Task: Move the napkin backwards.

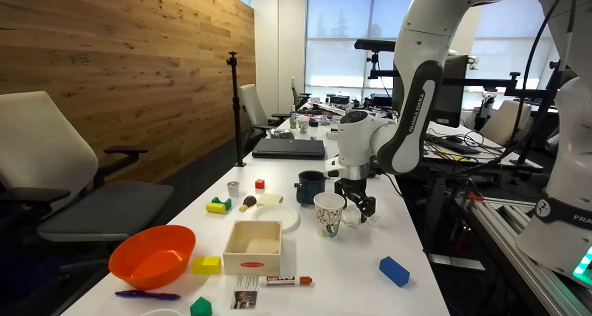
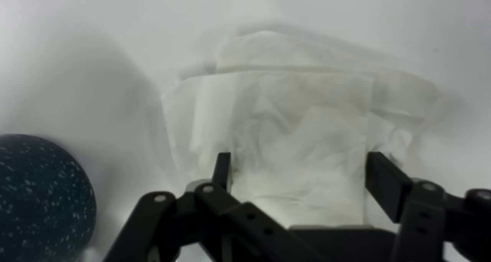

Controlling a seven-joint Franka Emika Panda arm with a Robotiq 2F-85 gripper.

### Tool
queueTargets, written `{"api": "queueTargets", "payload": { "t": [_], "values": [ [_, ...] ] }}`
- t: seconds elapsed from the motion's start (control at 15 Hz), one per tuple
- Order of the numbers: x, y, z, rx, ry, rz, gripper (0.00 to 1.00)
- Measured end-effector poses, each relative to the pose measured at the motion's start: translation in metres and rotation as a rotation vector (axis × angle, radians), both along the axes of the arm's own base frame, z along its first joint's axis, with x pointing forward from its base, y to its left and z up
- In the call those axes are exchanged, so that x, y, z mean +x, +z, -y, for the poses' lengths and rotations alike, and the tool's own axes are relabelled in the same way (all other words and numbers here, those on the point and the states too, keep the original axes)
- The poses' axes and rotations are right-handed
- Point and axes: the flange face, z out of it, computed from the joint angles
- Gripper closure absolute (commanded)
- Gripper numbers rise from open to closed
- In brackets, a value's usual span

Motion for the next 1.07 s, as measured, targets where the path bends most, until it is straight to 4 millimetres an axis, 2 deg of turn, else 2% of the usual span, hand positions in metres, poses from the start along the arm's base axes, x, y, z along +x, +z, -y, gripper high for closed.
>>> {"api": "queueTargets", "payload": {
  "t": [0.53,0.67,1.07],
  "values": [
    [0.0,-0.003,0.007,0.037,0.07,0.044,0.98],
    [0.0,-0.004,0.005,0.041,0.09,0.043,1.0],
    [-0.004,-0.004,-0.004,0.045,0.109,0.02,0.97]
  ]
}}
